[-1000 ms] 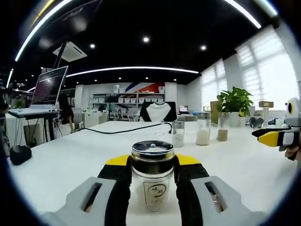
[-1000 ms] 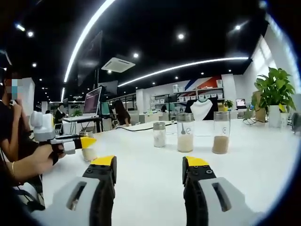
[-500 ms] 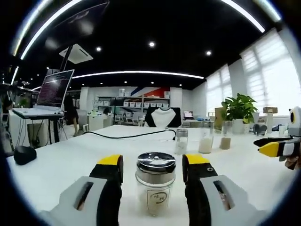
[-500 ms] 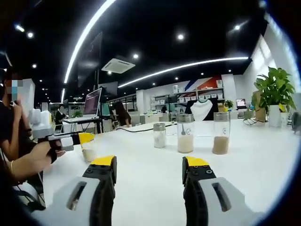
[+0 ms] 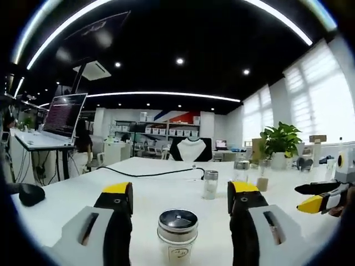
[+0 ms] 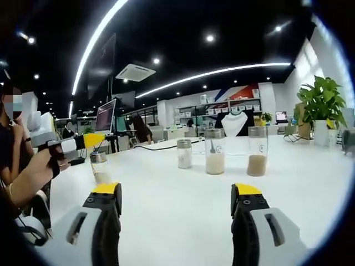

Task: Rotate the seasoning bottle until the label or dispensing opening points toward the visible target arrow and the bottle remains upright within the marked orientation range

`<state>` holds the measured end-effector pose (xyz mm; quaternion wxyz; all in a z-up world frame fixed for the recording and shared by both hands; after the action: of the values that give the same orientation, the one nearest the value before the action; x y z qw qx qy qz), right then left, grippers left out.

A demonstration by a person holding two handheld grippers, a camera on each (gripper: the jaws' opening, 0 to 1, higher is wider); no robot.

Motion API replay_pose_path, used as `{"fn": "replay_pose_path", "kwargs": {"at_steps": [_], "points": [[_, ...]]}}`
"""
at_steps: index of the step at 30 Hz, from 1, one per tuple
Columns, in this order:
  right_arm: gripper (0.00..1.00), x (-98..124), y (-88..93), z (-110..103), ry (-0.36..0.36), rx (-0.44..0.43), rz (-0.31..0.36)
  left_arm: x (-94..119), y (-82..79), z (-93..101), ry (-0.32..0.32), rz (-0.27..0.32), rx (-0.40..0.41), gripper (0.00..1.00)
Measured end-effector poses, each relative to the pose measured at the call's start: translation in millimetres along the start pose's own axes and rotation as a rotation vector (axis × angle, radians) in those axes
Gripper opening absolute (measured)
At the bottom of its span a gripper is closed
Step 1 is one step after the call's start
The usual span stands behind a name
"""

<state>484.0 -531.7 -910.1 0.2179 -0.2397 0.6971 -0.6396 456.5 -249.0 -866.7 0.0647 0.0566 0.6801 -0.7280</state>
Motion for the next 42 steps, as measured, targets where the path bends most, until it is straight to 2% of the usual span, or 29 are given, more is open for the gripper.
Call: {"fn": "replay_pose_path", "kwargs": {"at_steps": [7,12,19,25,42], "points": [[0.8,0,-1.9,-2,-0.025,-0.011,0.014,-11,-1.8,8.3,0.02,-0.015,-0.013,0.81],[0.76,0,-3.5,-3,-0.041,-0.027,0.028,-17,-6.6,21.0,0.044,-0.014,-0.018,0.81],[0.73,4,-5.1,-1,-0.044,-0.026,0.038,-37,-13.7,48.4,0.11,-0.018,-0.017,0.8],[0.72,8,-5.9,3,-0.035,-0.034,0.037,-54,-9.9,66.7,0.164,-0.042,-0.016,0.81],[0.71,15,-6.3,8,-0.03,-0.026,0.022,-96,0.0,78.5,0.161,-0.08,0.021,0.8]]}}
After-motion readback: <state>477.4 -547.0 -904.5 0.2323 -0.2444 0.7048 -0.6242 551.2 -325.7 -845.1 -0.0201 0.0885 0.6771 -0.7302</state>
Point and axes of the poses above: the point that each gripper's makers call its tool centre point, and the gripper's own axes: x roughly backward along the fingers, z roughly to its right, y roughly out of its underside, the point moved 8 cm from there along x, roughly backward along the fingers, and after that the axes turned 3 degrees about z, right-handed, at the moved point
